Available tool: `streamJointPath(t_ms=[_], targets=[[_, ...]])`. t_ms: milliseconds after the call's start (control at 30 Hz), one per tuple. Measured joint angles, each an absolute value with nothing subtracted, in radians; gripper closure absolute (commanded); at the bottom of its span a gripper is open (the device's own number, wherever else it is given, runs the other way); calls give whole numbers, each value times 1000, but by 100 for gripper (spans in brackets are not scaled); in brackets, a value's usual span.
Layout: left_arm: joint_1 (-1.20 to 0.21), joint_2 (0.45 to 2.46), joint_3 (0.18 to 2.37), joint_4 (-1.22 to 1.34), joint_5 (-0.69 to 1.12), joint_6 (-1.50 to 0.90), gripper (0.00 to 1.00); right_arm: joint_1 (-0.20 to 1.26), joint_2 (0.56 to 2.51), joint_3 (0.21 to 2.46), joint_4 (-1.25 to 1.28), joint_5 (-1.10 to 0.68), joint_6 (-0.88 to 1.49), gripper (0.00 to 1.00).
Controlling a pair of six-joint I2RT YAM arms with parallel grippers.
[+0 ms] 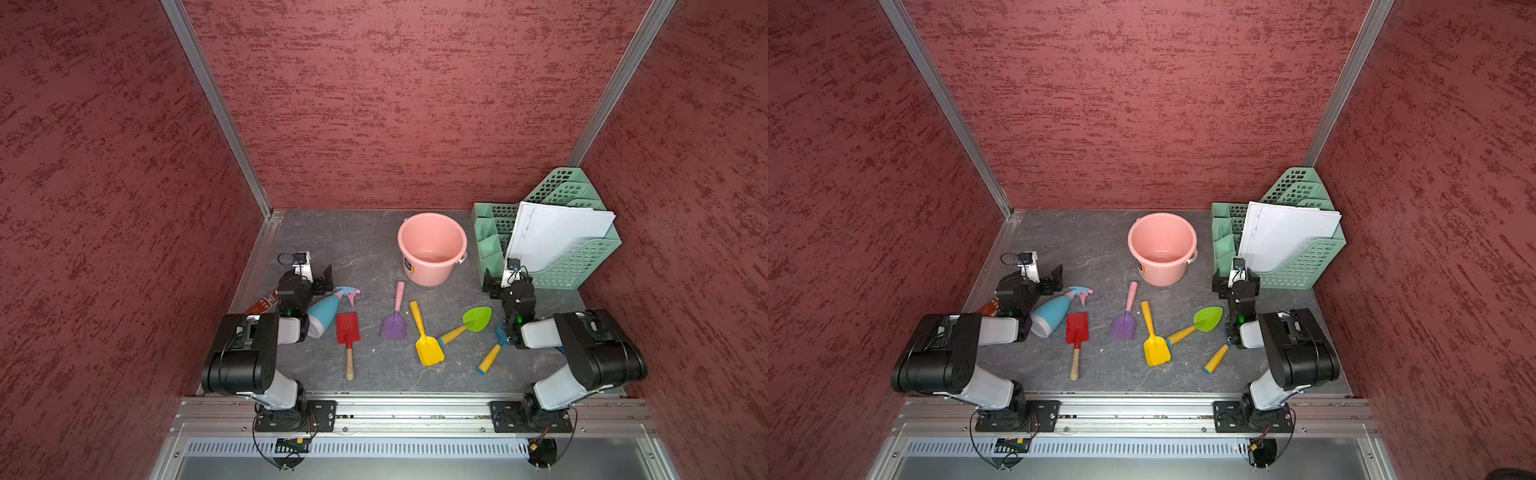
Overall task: Organize the gardening tools
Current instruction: Pick up the gardening tool from the center of the board.
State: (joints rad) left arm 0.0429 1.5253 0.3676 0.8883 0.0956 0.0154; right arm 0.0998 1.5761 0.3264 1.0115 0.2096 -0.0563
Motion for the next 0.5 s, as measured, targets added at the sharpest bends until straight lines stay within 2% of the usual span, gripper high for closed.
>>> streamJointPath(t_ms=[500], targets=[[43, 1525, 368, 881, 96, 15, 0, 78, 1573, 349, 980, 167, -44, 2]])
